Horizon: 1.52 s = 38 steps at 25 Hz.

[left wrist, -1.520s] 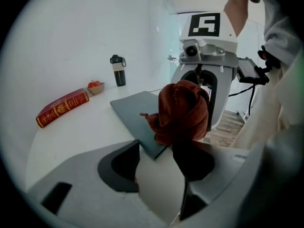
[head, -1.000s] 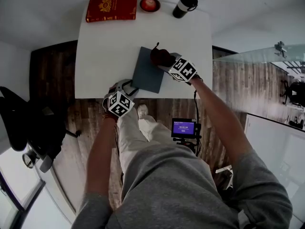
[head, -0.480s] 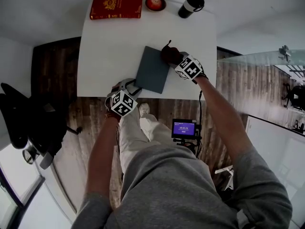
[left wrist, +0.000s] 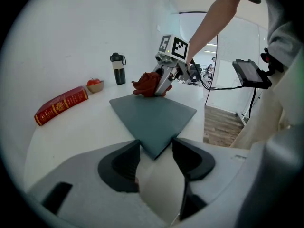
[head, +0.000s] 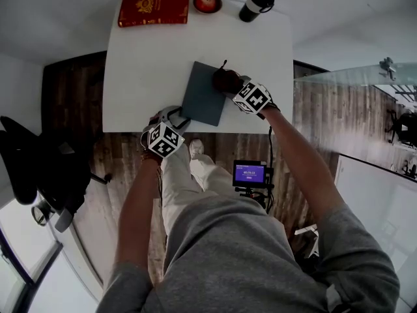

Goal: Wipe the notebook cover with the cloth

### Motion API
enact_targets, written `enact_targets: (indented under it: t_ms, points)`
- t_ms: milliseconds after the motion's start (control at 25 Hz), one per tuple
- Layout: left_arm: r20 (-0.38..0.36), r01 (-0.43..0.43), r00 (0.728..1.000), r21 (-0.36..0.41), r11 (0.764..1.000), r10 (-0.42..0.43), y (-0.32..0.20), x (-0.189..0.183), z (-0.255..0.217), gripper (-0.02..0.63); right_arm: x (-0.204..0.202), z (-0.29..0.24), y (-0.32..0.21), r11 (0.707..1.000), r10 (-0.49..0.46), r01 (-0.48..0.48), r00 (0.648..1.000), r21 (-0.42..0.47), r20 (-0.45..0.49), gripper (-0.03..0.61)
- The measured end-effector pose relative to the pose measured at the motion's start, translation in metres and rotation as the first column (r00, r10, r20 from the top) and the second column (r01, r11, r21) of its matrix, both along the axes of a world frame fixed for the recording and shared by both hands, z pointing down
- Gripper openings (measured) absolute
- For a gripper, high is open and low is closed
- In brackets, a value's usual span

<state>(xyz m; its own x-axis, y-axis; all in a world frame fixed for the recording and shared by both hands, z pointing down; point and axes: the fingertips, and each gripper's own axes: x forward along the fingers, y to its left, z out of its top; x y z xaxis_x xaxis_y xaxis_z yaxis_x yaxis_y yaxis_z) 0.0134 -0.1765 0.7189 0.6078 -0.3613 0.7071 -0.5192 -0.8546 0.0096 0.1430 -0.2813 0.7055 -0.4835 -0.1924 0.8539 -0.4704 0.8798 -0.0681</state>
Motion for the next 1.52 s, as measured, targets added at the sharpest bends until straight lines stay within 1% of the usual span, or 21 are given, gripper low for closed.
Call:
enact_targets:
  t_ms: [160,400,960,1320,1440,1520]
  points:
    - [0.0,0.002,1.0,-0.006,1.0,-0.002,0.0,0.0,0.0,0.229,-0.003,0.0,0.012,1.0,-0.003,0.003,1.0,-0.003,0.019,0.15]
    - [-0.001,0.004,1.0,-0.002,1.0,-0.004,0.0,0.0,0.001,0.229,-0.012,0.0,0.035,1.0,-0.026,0.026,0.999,-0.006,0.037,0.15]
    - [-0.001,0.021,1.0,-0.019,1.0,-0.021,-0.001,-0.002,0.001,0.236,-0.025,-0.001,0.088,0.995,-0.087,0.089,0.994,-0.034,0.071,0.15]
    - [-0.003,0.023,1.0,-0.024,0.999,-0.023,-0.002,-0.001,0.002,0.236,-0.035,0.001,0.111,0.992,-0.117,0.121,0.989,-0.045,0.088,0.15]
    - [0.003,0.027,1.0,-0.025,0.999,-0.027,-0.002,-0.005,0.003,0.238,-0.044,0.002,0.12,0.988,-0.139,0.145,0.984,-0.05,0.11,0.15]
    - [0.0,0.026,1.0,-0.025,0.999,-0.026,-0.002,-0.003,0.002,0.236,-0.043,0.001,0.127,0.985,-0.153,0.16,0.983,-0.064,0.1,0.15]
